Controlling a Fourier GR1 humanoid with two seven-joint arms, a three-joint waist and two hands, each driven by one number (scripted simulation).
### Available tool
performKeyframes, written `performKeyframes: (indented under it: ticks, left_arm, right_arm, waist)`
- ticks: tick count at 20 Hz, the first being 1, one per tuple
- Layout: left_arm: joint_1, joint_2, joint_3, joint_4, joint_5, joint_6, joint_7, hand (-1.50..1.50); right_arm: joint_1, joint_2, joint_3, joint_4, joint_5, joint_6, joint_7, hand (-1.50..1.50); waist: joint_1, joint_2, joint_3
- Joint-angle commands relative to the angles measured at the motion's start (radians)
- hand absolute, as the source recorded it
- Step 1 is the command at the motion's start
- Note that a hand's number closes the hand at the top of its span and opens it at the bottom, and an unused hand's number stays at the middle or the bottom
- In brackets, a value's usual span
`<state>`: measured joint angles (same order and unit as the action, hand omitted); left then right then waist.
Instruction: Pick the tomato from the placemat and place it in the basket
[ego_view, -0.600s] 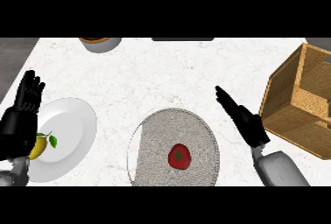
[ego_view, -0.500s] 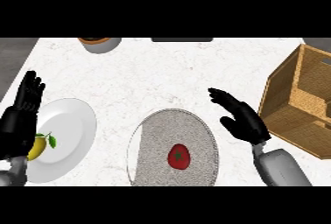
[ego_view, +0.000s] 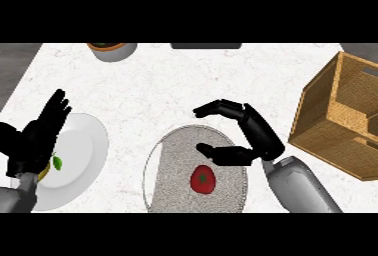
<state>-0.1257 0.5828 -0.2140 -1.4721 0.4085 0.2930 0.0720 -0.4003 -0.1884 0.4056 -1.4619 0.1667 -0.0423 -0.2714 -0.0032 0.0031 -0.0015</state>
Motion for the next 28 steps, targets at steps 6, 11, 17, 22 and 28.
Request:
performKeyframes:
  ticks: [6, 11, 17, 22, 28]
  left_arm:
    - [-0.069, -0.006, 0.010, 0.065, 0.023, -0.056, 0.079, 0.00]
    - [-0.084, -0.003, 0.025, 0.101, 0.024, -0.067, 0.077, 0.00]
    - [-0.027, -0.005, 0.037, 0.116, 0.026, -0.076, 0.033, 0.00]
    - [-0.035, -0.049, 0.006, 0.104, -0.005, -0.044, 0.039, 0.00]
    - [-0.065, -0.036, 0.027, 0.098, 0.000, -0.055, 0.064, 0.00]
  right_arm:
    - [-0.052, 0.186, 0.394, -0.098, 0.324, -0.444, 0.430, -1.50]
    - [-0.234, 0.188, 0.362, -0.079, 0.419, -0.226, 0.850, -1.50]
    - [-0.413, 0.070, 0.283, -0.057, 0.566, 0.055, 1.196, -1.50]
    - [-0.559, 0.097, 0.152, -0.187, 0.408, 0.378, 1.459, -1.50]
    - [-0.500, 0.061, 0.055, -0.284, 0.140, 0.565, 1.544, -1.50]
  waist:
    - [0.003, -0.011, 0.000]
    - [-0.016, -0.021, -0.004]
    - [-0.034, -0.036, -0.006]
    - [-0.024, -0.021, -0.001]
    - [-0.032, -0.018, 0.001]
